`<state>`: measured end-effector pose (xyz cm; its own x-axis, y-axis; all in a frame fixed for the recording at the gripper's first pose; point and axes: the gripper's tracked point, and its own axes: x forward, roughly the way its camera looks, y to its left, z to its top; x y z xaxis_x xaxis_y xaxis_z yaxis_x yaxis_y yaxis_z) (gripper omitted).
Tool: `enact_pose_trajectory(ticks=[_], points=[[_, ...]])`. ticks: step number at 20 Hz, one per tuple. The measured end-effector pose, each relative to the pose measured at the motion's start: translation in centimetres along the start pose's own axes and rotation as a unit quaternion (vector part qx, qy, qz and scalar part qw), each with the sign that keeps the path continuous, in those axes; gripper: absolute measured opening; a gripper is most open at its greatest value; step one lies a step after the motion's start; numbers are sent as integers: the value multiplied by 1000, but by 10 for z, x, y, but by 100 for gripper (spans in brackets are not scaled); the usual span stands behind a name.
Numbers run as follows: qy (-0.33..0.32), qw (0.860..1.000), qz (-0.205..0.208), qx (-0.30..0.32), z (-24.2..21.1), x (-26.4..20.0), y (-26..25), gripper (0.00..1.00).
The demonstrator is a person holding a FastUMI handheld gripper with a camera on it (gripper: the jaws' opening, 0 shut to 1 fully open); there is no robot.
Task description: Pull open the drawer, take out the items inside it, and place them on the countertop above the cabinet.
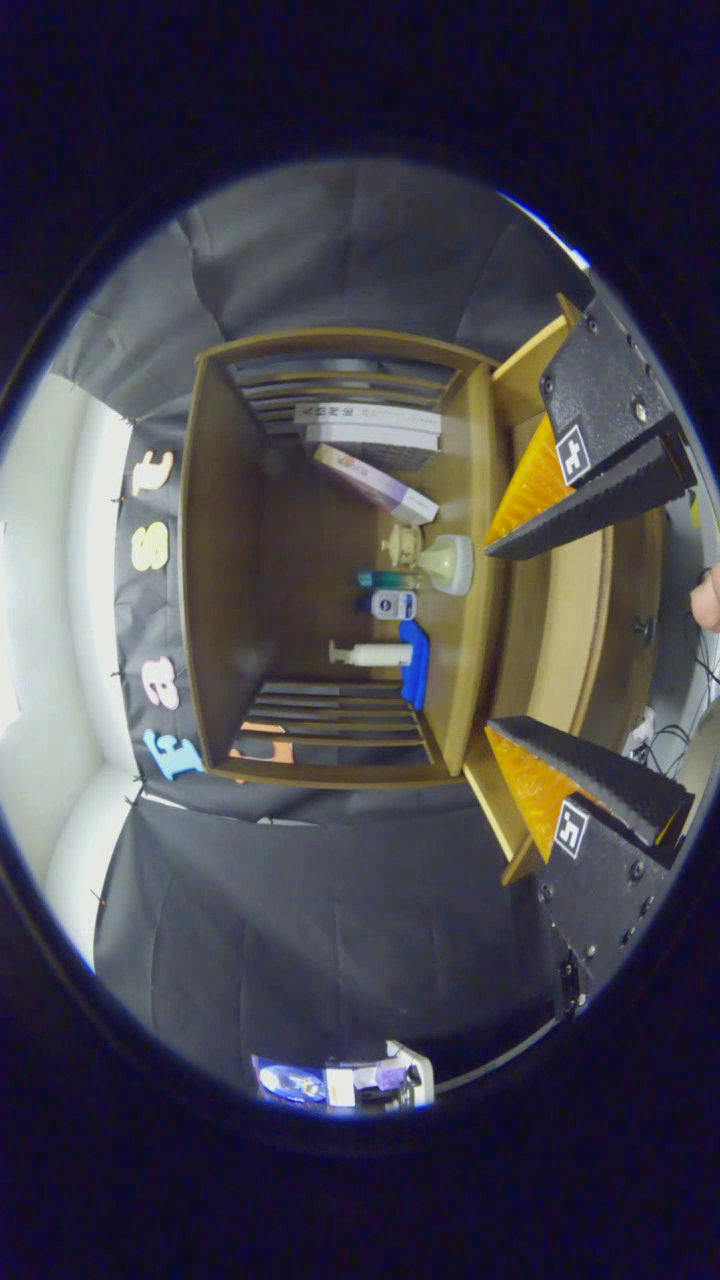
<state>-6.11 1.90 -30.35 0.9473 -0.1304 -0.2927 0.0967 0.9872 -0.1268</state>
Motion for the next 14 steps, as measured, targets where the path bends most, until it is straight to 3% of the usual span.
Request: enact_pose_trajectory(ticks=[7, 14], points=[[2, 1000, -17, -3, -49, -15, -1, 99], [56, 997, -46, 0, -106, -8, -7, 99]])
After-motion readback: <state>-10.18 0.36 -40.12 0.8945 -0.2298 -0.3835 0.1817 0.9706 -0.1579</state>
